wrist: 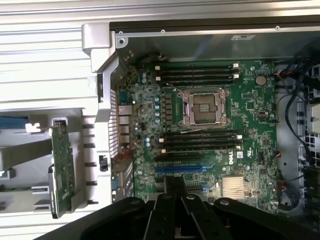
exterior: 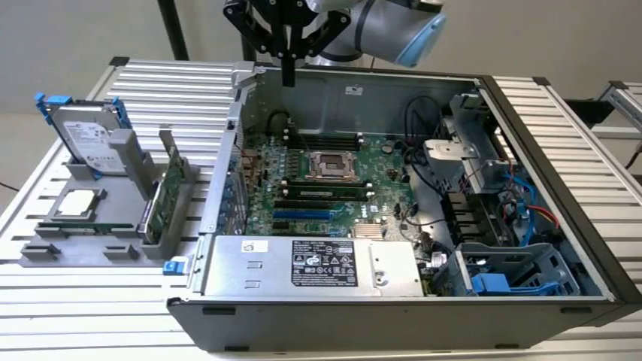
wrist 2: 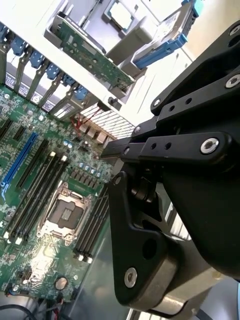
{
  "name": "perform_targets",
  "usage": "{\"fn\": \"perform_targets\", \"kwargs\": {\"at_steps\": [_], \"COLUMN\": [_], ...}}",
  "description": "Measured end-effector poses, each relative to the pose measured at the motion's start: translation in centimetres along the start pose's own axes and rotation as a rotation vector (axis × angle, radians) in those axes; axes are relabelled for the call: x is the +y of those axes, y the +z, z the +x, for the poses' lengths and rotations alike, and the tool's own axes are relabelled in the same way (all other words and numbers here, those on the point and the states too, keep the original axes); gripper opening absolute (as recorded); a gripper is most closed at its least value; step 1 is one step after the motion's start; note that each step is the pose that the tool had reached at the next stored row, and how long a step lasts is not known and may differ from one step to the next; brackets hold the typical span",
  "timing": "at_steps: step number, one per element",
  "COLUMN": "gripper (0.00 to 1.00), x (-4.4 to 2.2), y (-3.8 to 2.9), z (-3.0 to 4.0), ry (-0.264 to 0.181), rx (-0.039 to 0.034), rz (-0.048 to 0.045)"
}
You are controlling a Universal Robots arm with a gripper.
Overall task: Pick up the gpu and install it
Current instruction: 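Reach for the gpu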
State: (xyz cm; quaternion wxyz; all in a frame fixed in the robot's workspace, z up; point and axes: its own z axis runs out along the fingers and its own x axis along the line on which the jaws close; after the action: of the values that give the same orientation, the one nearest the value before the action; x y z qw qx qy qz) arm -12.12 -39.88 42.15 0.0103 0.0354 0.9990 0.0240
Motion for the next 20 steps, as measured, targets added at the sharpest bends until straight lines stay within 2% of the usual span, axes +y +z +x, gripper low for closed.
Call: {"fn": "perform_targets", "kwargs": {"at_steps": [18, 20], "gripper": [0.00, 0.00], "x": [0.11, 0.11], "y": [-2.23, -2.28], "z": [-0.04, -0.03], "ry": [0.000, 0.000], "rx": [0.0000, 0.0000], "rz": [-0.0001, -0.0002]}}
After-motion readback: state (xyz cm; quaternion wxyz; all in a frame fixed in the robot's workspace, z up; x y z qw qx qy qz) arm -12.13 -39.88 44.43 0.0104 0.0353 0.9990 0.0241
